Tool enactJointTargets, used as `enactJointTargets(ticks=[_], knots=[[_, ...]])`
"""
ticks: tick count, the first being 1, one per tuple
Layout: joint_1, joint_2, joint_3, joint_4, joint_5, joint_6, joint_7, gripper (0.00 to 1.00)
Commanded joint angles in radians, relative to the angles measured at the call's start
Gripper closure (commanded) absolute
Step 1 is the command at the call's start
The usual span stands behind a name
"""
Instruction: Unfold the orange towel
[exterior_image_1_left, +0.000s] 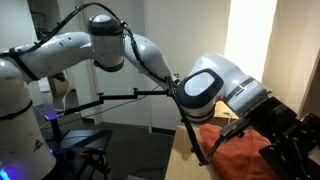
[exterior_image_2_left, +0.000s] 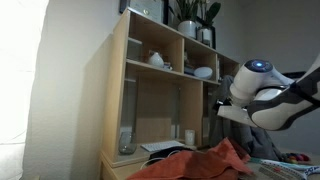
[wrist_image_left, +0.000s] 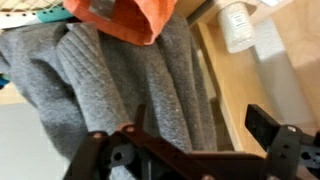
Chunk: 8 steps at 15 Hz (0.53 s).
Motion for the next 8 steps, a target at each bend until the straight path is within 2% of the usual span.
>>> enactJointTargets(ticks=[1,3,5,6,8], knots=[[0.009,-0.15,0.087,-0.099,-0.062,0.248,-0.113,0.0],[0.009,-0.211,0.141,-0.154,-0.066,0.41,-0.2,0.0],[-0.026,-0.293,0.226,-0.19,-0.072,0.571,-0.316,0.0],[0.003,-0.261,0.174,-0.095,-0.171,0.47,-0.221,0.0],[-0.022,-0.327,0.213,-0.073,-0.283,0.483,-0.235,0.0]])
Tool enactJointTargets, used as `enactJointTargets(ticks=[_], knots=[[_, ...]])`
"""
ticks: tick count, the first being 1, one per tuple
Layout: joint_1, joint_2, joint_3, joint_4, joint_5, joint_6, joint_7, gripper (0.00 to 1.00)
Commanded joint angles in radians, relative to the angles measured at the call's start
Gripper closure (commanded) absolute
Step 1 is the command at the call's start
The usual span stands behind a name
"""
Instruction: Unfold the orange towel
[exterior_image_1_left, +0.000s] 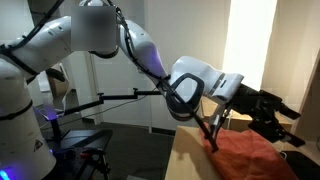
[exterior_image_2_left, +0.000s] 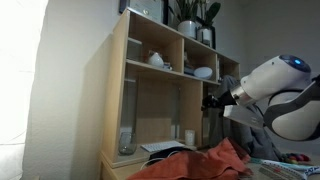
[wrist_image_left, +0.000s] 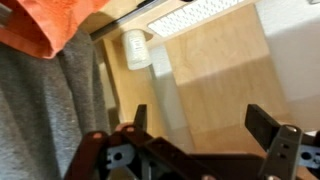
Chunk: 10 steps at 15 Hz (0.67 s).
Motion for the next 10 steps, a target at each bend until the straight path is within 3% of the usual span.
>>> enactJointTargets(ticks=[1,2,3,5,6,7,8,10], knots=[[-0.038,-0.145,0.049,0.076,-0.201,-0.002,-0.015,0.0],[-0.076,-0.2,0.127,0.118,-0.106,-0.005,-0.184,0.0],[-0.101,-0.233,0.166,0.15,-0.118,-0.006,-0.216,0.0],[-0.206,-0.324,0.316,0.203,-0.137,-0.007,-0.337,0.0],[-0.231,-0.338,0.324,0.199,-0.283,-0.007,-0.218,0.0],[-0.291,-0.38,0.432,0.188,-0.148,-0.009,-0.422,0.0],[-0.196,-0.296,0.304,0.202,-0.177,-0.012,-0.275,0.0],[-0.221,-0.318,0.332,0.202,-0.173,-0.014,-0.307,0.0]])
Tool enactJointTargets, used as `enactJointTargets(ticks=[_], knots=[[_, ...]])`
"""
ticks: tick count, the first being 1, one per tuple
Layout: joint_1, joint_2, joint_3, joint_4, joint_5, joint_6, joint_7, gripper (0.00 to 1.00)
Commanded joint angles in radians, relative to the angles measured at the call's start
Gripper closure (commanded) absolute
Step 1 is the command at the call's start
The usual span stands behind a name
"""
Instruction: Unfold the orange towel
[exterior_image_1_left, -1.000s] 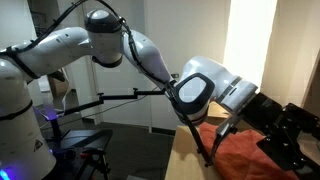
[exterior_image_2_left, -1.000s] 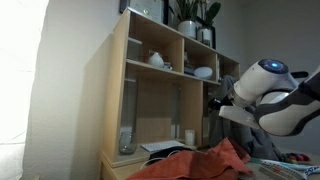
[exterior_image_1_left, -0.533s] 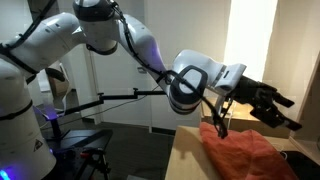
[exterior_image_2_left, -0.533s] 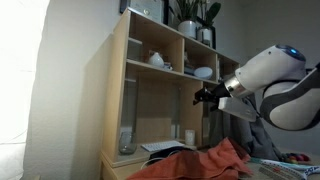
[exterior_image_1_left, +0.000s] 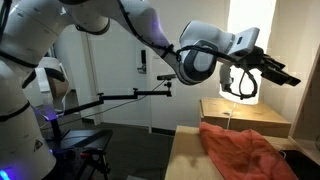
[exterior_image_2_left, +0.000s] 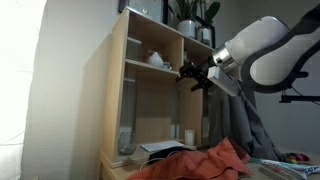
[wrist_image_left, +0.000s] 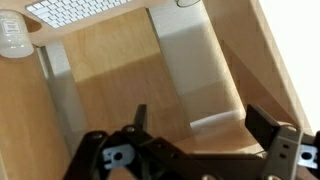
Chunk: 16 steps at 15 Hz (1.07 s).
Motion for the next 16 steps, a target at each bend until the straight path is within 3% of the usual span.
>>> enactJointTargets(ticks=[1,10,13,14,15,16], knots=[[0.0,0.004,-0.004,-0.001,0.0,0.0,0.001,0.0],[0.013,0.02,-0.01,-0.001,0.0,0.0,0.007,0.0],[-0.098,-0.039,0.148,0.031,-0.115,0.0,0.013,0.0],[-0.169,-0.065,0.269,0.051,-0.028,-0.001,-0.132,0.0],[-0.203,-0.067,0.295,0.065,-0.173,0.0,-0.004,0.0],[-0.184,-0.048,0.275,0.061,-0.134,0.0,-0.029,0.0]])
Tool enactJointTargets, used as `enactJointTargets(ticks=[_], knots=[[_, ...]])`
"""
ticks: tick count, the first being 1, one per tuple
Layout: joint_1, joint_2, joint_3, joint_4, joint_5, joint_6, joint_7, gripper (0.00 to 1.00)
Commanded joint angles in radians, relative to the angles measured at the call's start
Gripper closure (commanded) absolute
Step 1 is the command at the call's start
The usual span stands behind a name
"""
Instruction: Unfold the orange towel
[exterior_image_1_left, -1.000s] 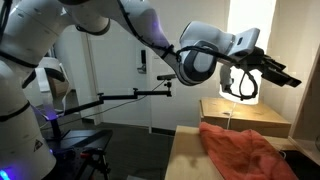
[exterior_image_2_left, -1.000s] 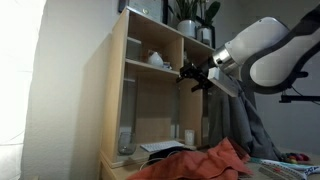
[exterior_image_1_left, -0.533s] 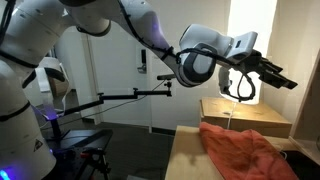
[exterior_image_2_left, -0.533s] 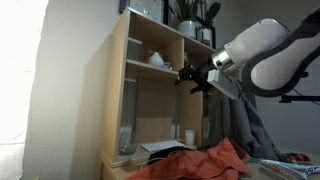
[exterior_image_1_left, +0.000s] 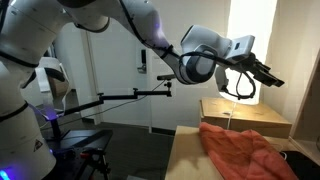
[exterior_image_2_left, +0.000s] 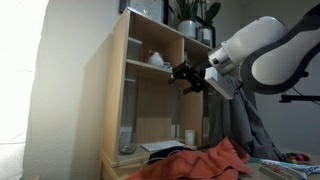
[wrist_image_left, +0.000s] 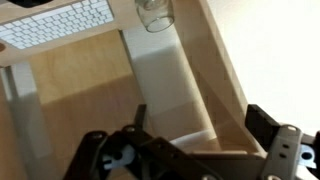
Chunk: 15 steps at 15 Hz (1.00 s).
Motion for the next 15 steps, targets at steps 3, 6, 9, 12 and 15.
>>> enactJointTargets(ticks=[3,6,9,12,15], knots=[[-0.04,-0.009,0.048,0.014,-0.023,0.0,0.001,0.0],[-0.042,-0.005,0.044,0.013,-0.022,0.0,0.001,0.0],[-0.043,-0.004,0.044,0.013,-0.022,0.0,0.001,0.0],[-0.054,-0.026,0.066,0.025,-0.054,0.0,-0.009,0.0],[-0.163,-0.099,0.262,0.03,-0.058,-0.002,-0.196,0.0]])
